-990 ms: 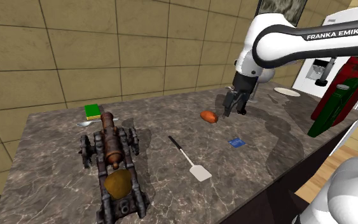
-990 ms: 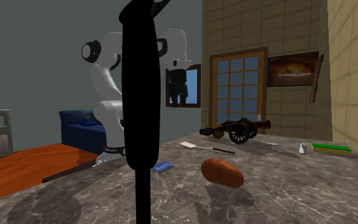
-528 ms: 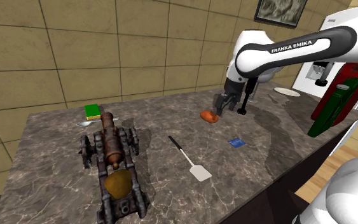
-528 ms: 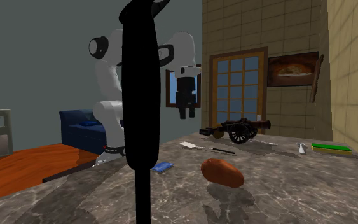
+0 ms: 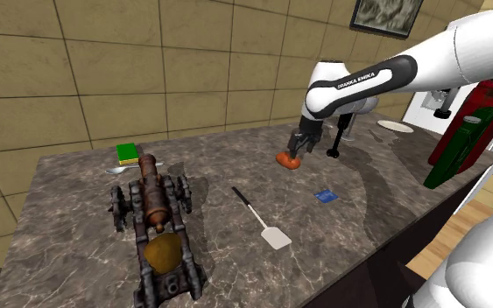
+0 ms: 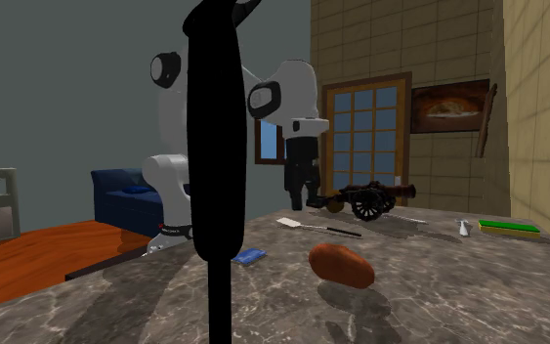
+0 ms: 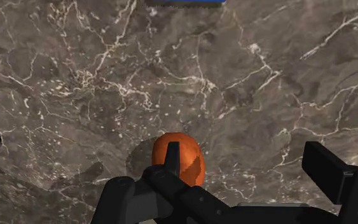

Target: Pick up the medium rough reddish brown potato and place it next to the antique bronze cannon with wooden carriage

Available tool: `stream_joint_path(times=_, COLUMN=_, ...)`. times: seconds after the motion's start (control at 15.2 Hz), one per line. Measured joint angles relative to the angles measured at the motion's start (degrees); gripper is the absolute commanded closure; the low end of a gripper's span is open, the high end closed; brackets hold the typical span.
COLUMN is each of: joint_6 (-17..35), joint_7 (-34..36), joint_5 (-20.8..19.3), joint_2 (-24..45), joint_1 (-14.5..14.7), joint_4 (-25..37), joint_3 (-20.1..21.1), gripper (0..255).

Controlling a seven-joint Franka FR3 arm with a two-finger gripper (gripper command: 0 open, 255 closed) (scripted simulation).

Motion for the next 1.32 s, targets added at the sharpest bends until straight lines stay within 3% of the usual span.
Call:
stream_joint_path(times=0.53, joint_6=5.6, joint_7=-0.9, joint_5=0.1, joint_2=13.7, joint_1=-2.0, joint_4=9.6, joint_3=-1.8, gripper=0)
stream_joint_path(times=0.92, joint_6=9.6, joint_7=-1.3, joint_5=0.5, joint_2=17.0, joint_1=-2.4, joint_4=8.9, joint_3=-1.9, gripper=0)
stream_joint_path(times=1.32, joint_6=10.1, joint_7=-1.2, joint_5=0.5, joint_2=17.4, joint_1=-2.4, joint_4=8.9, joint_3=-1.9, gripper=0)
